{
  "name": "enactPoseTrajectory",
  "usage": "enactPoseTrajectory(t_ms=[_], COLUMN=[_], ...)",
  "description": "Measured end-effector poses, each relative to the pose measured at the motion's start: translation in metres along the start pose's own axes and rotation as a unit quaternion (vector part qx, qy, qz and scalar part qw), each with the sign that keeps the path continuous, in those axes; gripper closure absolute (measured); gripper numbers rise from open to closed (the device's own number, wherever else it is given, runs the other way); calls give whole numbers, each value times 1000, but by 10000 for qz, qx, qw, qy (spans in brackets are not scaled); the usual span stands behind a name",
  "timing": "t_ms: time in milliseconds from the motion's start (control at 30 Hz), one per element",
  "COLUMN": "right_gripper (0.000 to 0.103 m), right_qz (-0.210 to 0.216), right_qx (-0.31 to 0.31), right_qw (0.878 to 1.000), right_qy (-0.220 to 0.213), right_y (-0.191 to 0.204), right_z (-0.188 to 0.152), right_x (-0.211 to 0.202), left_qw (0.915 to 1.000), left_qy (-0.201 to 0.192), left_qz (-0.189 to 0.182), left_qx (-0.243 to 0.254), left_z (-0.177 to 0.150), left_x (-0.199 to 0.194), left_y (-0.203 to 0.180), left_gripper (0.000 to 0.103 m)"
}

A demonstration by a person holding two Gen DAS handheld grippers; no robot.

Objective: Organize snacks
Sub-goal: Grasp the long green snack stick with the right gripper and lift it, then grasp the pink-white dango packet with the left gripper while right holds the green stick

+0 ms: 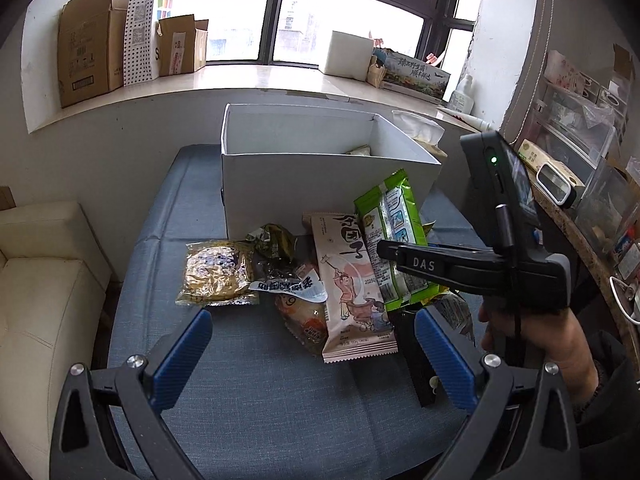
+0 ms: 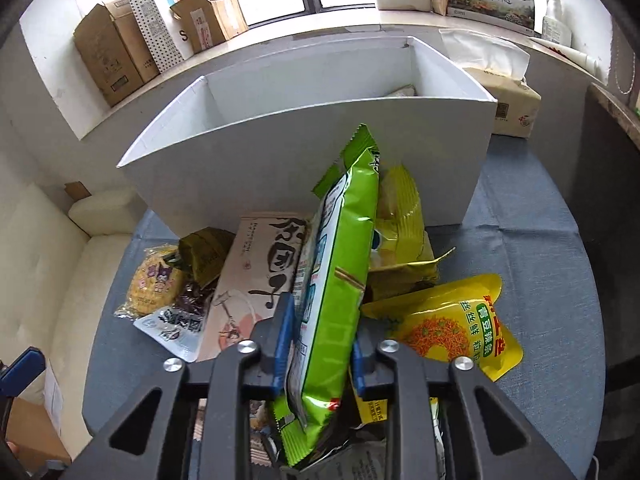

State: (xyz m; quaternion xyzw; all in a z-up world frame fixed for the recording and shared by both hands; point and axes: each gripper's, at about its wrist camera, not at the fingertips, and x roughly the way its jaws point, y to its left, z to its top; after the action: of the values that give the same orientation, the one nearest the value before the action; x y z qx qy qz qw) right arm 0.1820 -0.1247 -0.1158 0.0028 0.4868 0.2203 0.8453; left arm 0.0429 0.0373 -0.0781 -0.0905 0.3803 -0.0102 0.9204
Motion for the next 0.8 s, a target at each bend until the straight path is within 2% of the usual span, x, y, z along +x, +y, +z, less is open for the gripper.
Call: enactPoseTrajectory(t_ms=[133, 267, 400, 600, 700, 800], right_gripper=[86, 89, 89, 89, 89, 89], right_qz=[-113, -50, 8, -163, -215, -214], right_qx=[-234, -517, -440, -183, -61, 107], right_qw=[9994, 9973, 9954, 9922, 9916, 9916], right_qy=[-226, -510, -848, -1221, -1273, -1268], right_y=[11, 18, 4, -26, -40, -54], right_z=[-2, -1, 2, -10, -19, -26], right_x=[-19, -45, -76, -120, -132, -138], left_qw=[10000, 10000, 9999, 9987, 9960, 9937], left_qy=[17, 79, 148, 356, 420, 617], left_qz=[-39, 1, -67, 187, 355, 414], left_qx=[-42, -40, 50, 319, 711, 835], left_z=[0, 2, 8, 23, 31, 40], left_x=[1, 5, 15, 59, 88, 119], left_y=[2, 1, -8, -34, -49, -53], left_gripper=[0, 0, 0, 0, 0, 0])
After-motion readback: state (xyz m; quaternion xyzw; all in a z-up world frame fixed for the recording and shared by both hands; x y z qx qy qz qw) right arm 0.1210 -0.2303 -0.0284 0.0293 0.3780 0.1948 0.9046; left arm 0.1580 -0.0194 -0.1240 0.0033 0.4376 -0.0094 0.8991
